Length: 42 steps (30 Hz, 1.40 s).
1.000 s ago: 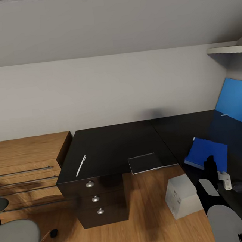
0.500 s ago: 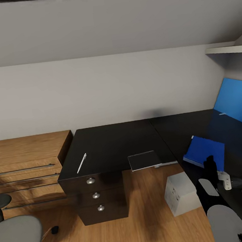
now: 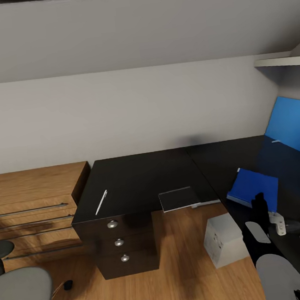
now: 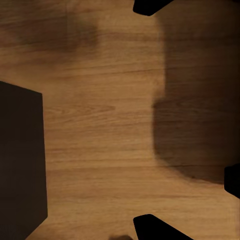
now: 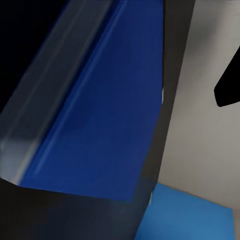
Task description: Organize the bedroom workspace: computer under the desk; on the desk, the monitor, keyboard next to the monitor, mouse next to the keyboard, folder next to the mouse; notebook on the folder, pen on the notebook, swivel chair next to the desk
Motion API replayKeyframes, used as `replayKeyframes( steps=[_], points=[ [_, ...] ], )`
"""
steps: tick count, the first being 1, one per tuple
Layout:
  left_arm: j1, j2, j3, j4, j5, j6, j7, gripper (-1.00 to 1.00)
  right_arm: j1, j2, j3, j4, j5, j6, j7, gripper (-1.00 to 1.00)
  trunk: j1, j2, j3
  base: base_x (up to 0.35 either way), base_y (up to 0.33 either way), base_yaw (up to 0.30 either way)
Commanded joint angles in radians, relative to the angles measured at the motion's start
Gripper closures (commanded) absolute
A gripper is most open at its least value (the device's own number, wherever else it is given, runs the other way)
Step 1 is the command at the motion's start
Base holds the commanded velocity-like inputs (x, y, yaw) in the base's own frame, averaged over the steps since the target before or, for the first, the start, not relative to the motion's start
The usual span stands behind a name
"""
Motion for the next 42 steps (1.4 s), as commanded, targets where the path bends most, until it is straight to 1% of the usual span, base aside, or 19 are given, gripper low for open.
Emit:
replayKeyframes(
  steps=[1,5,10,24,27,29,35,38,39,42],
  points=[
    [-0.001,0.001,-0.003,-0.001,0.005,0.003,0.007,-1.00,-0.001,0.001,-0.003,0.000,-0.011,0.000,0.010,-1.00,0.000,-0.001,-0.001,0.000,0.000,0.000],
    [-0.001,0.001,-0.004,0.020,0.005,0.002,0.007,-1.00,-0.001,0.002,-0.003,0.000,-0.011,0.000,0.010,-1.00,0.000,-0.001,-0.001,-0.021,0.000,0.000],
    [-0.001,0.000,-0.005,0.046,0.005,0.002,0.007,-1.00,-0.001,0.002,-0.003,0.000,-0.011,0.000,0.010,-1.00,0.000,-0.001,-0.001,-0.157,0.000,0.000],
    [-0.001,0.000,-0.004,0.049,0.006,0.003,0.007,-1.00,-0.001,0.004,-0.004,-0.001,-0.011,0.000,0.014,-1.00,0.000,-0.001,-0.001,-0.009,0.000,0.000],
    [-0.001,0.000,-0.004,0.050,0.006,0.003,0.007,-1.00,-0.001,0.008,0.019,-0.001,-0.011,-0.001,0.015,-1.00,0.000,-0.001,-0.001,0.000,0.000,0.000],
    [-0.001,-0.001,-0.004,0.050,0.006,0.003,0.007,-1.00,-0.001,0.010,0.023,-0.001,-0.011,-0.001,0.016,-1.00,0.000,-0.001,-0.001,0.000,0.000,0.000],
    [-0.001,-0.001,-0.004,0.051,0.006,0.003,0.007,-1.00,-0.001,0.022,0.032,-0.001,-0.011,-0.001,0.018,-1.00,0.000,-0.001,-0.001,0.000,0.000,0.000],
    [-0.001,-0.001,-0.006,0.051,0.005,0.003,0.007,-1.00,-0.001,0.033,0.034,-0.001,-0.010,0.000,0.019,-1.00,0.000,-0.001,-0.001,0.000,0.000,0.000],
    [-0.001,-0.001,-0.007,0.051,0.005,0.003,0.007,-1.00,0.000,0.044,0.035,-0.001,-0.004,0.000,0.019,-1.00,0.000,-0.001,-0.001,0.000,0.000,0.000],
    [-0.001,-0.001,-0.007,0.051,0.005,0.003,0.007,-1.00,0.000,0.060,0.035,-0.001,0.016,0.000,0.022,-1.00,0.000,-0.001,-0.001,0.000,0.000,0.000]
  ],
)
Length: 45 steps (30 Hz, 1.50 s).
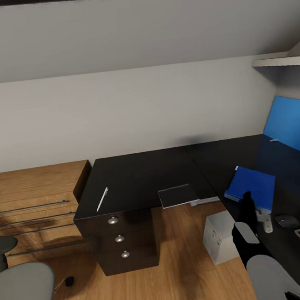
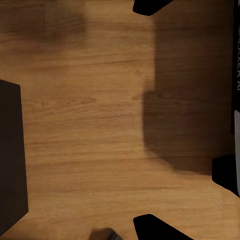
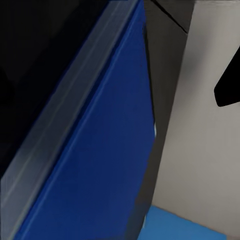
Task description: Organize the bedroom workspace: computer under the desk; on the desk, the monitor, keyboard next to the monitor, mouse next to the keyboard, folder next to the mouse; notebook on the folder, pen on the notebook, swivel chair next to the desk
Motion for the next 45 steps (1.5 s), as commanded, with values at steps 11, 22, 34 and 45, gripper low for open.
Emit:
replayKeyframes(
  steps=[11,22,34,45],
  points=[
    [0.000,0.001,-0.004,-0.002,0.005,0.003,0.008,-1.00,0.010,0.035,-0.004,0.001,0.013,0.003,0.011,-1.00,0.000,-0.001,-0.001,0.000,0.000,0.000],
    [-0.001,0.001,-0.004,-0.002,0.005,0.003,0.008,-1.00,0.031,0.058,-0.004,0.002,0.013,0.020,0.011,-1.00,0.000,-0.001,-0.001,0.000,0.000,0.000],
    [-0.001,0.001,-0.004,-0.002,0.005,0.003,0.008,-1.00,0.051,0.088,0.006,-0.001,0.014,0.031,0.012,-1.00,0.000,-0.001,-0.001,0.000,0.000,0.000],
    [-0.001,0.001,-0.004,-0.002,0.004,0.002,0.008,-1.00,0.065,0.094,0.048,-0.019,0.014,0.031,0.011,-1.00,0.000,-0.001,-0.001,0.000,0.000,0.000]
  ],
)
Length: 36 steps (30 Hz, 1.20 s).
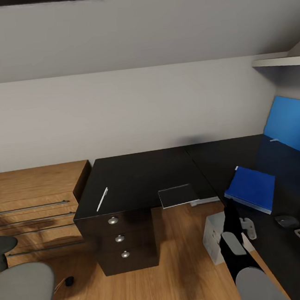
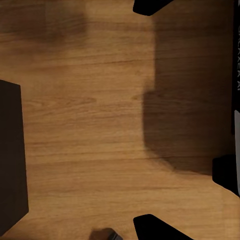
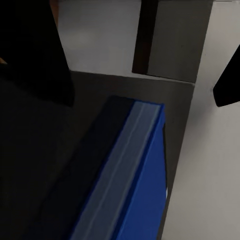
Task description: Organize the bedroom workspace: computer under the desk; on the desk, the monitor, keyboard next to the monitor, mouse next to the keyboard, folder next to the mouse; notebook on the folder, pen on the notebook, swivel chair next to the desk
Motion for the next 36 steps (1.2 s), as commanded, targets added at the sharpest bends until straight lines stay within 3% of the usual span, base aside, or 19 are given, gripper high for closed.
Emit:
replayKeyframes(
  steps=[1,8,11,26,31,35,36],
  points=[
    [-0.001,0.001,-0.003,-0.002,0.005,0.003,0.008,-1.00,0.005,0.002,0.001,-0.009,-0.022,0.002,0.008,-1.00,0.000,-0.001,-0.001,0.000,0.000,0.000],
    [-0.002,0.001,-0.003,-0.002,0.006,0.004,0.008,-1.00,0.114,0.004,0.139,-0.180,-0.028,0.001,0.001,-1.00,0.000,-0.001,-0.001,0.000,0.000,0.000],
    [-0.001,0.001,-0.003,-0.002,0.006,0.003,0.008,-1.00,0.146,0.004,0.177,-0.224,-0.031,0.001,-0.016,-1.00,0.000,-0.001,-0.001,0.000,0.000,0.000],
    [-0.001,0.001,-0.003,-0.002,0.006,0.004,0.008,-1.00,0.162,0.004,0.213,-0.248,-0.033,0.002,-0.039,-1.00,0.000,-0.001,-0.001,0.000,0.000,0.000],
    [-0.001,0.001,-0.003,-0.001,0.006,0.004,0.008,-1.00,0.169,0.004,0.287,-0.249,-0.033,0.002,-0.042,-1.00,0.000,-0.001,-0.001,0.000,0.000,0.000],
    [-0.001,0.001,-0.003,-0.001,0.006,0.003,0.008,-1.00,0.170,0.004,0.321,-0.248,-0.034,0.003,-0.046,-1.00,0.000,-0.001,-0.001,0.000,0.000,0.000],
    [-0.001,0.001,-0.003,-0.002,0.006,0.003,0.008,-1.00,0.171,0.004,0.347,-0.246,-0.034,0.003,-0.055,-1.00,0.000,-0.001,-0.001,0.000,0.000,0.000]
  ],
)
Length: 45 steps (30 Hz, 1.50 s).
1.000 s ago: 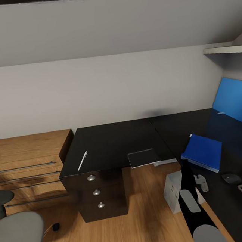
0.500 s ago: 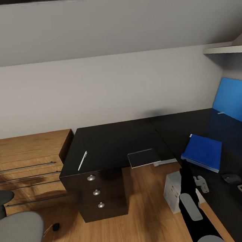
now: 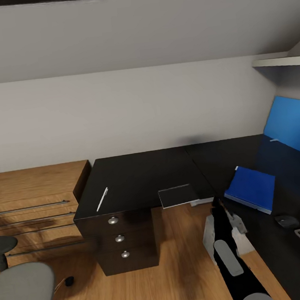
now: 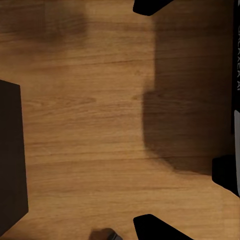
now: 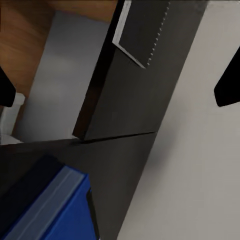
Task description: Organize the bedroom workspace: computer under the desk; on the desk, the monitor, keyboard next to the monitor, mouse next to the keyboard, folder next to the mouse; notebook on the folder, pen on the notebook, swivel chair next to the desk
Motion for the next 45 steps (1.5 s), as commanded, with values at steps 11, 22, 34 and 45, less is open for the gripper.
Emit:
replayKeyframes(
  steps=[11,22,34,45],
  points=[
    [-0.001,0.001,-0.001,-0.002,0.005,0.003,0.009,-1.00,0.000,0.001,0.092,0.024,-0.013,0.150,-0.058,-1.00,0.000,-0.001,-0.001,0.000,0.000,0.000],
    [-0.001,0.002,0.006,-0.004,0.004,0.002,0.014,-1.00,0.000,0.001,0.096,0.029,-0.013,0.432,-0.031,-1.00,0.015,-0.029,-0.013,0.000,0.000,0.000],
    [-0.001,0.001,0.006,-0.003,0.036,0.002,0.015,-1.00,0.000,0.001,0.158,0.027,-0.012,0.458,0.081,-1.00,0.061,-0.113,-0.051,0.000,0.000,0.000],
    [-0.001,0.004,0.012,-0.003,0.037,-0.007,0.011,-1.00,0.000,0.001,0.167,0.027,-0.013,0.460,0.087,-1.00,0.061,-0.113,-0.051,0.000,0.147,0.000]
  ],
)
